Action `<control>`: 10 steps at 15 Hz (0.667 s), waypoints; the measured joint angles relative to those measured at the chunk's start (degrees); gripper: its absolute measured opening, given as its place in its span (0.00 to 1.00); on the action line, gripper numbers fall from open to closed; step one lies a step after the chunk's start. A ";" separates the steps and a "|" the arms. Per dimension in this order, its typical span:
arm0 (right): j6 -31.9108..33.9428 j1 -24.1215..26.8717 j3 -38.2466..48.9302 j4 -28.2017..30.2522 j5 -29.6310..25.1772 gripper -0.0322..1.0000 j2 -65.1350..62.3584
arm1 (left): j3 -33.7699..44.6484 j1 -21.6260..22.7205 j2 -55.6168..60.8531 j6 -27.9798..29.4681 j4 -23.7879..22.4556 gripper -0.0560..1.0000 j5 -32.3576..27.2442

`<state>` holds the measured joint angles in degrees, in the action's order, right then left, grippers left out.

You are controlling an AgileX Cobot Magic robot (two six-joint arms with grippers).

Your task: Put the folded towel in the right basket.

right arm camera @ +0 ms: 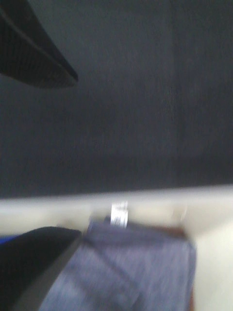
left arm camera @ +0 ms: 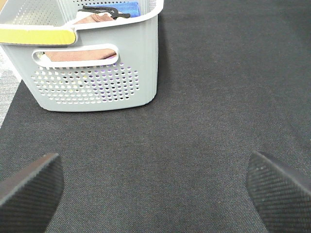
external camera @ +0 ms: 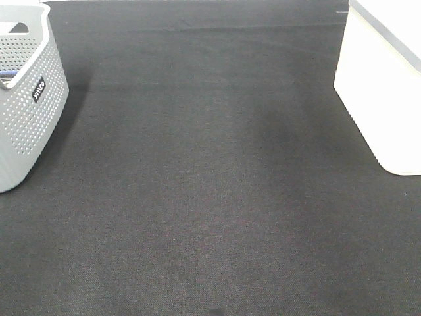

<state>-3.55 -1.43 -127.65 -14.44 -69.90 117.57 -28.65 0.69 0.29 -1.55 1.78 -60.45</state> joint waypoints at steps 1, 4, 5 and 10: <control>0.06 -2.35 0.00 0.17 -0.06 0.75 -1.09 | 0.00 0.00 0.00 0.00 0.00 0.97 0.00; 0.69 -7.28 0.69 2.41 -0.06 0.75 -4.47 | 0.00 0.00 0.00 0.00 0.00 0.97 0.00; 0.69 -7.85 2.41 2.81 -0.06 0.75 -6.13 | 0.00 0.00 0.00 0.00 0.00 0.97 0.00; 0.92 -7.96 26.24 5.79 0.11 0.75 -21.89 | 0.00 0.00 0.00 0.00 0.00 0.97 0.00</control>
<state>-2.64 -9.40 -101.41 -8.65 -69.79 95.68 -28.65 0.69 0.29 -1.55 1.78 -60.45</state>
